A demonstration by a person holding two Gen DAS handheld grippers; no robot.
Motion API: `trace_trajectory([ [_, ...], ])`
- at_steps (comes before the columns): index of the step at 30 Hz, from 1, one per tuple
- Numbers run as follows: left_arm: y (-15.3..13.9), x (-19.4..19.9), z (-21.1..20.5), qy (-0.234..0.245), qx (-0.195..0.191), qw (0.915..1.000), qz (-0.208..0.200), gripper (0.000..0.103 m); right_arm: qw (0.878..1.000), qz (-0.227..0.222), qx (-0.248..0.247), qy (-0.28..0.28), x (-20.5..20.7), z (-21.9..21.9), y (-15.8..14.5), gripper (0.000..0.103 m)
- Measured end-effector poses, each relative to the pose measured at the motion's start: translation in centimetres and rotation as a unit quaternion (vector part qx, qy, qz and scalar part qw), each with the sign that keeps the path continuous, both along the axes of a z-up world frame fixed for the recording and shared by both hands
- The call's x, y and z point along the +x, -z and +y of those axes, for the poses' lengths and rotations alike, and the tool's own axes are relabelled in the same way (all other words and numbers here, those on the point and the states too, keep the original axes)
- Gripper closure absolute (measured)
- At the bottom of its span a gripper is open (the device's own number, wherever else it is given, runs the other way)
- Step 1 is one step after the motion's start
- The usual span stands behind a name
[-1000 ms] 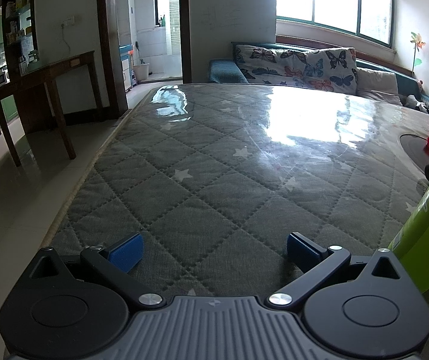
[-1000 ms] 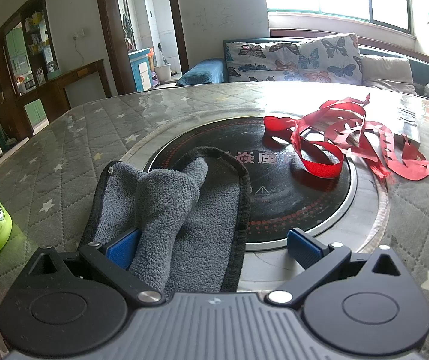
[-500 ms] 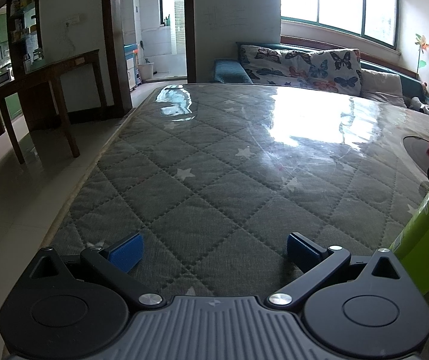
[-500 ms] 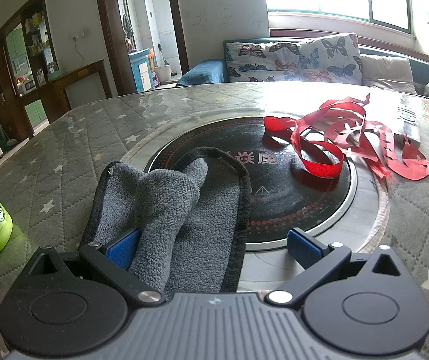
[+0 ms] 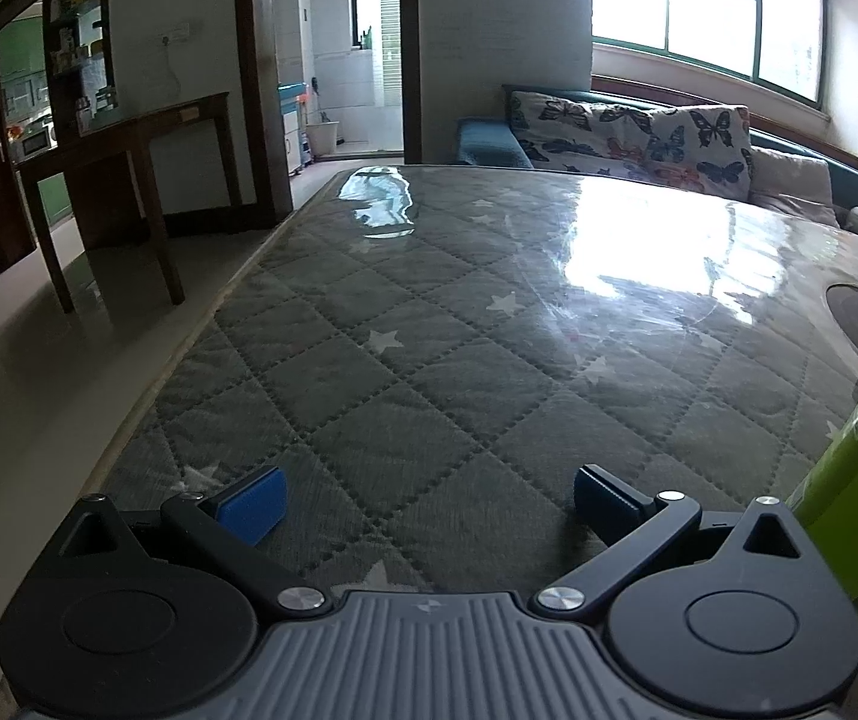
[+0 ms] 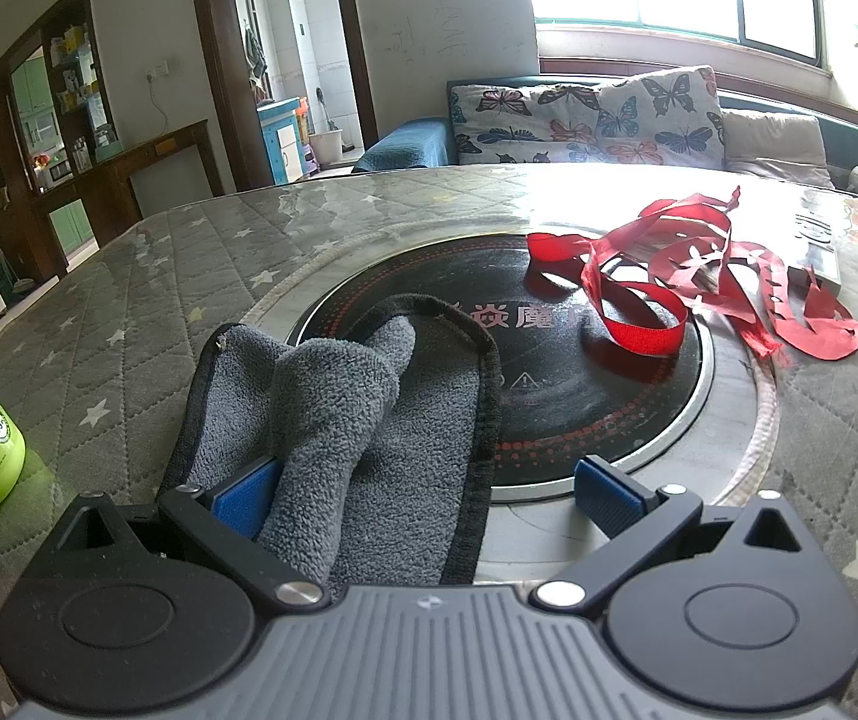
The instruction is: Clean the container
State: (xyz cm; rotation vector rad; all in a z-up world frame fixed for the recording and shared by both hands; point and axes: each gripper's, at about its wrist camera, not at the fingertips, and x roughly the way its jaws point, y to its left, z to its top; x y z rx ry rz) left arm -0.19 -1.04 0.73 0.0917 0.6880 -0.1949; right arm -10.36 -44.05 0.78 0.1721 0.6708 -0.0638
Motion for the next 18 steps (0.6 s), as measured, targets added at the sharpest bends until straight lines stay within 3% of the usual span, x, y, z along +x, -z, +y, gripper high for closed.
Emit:
trace_trajectory([
  [18,0.04,-0.16,-0.28,-0.012,0.0,0.9999,0.0,0.0,1.0,-0.001,0.001,0.0,0.02,-0.01,0.03,0.0],
])
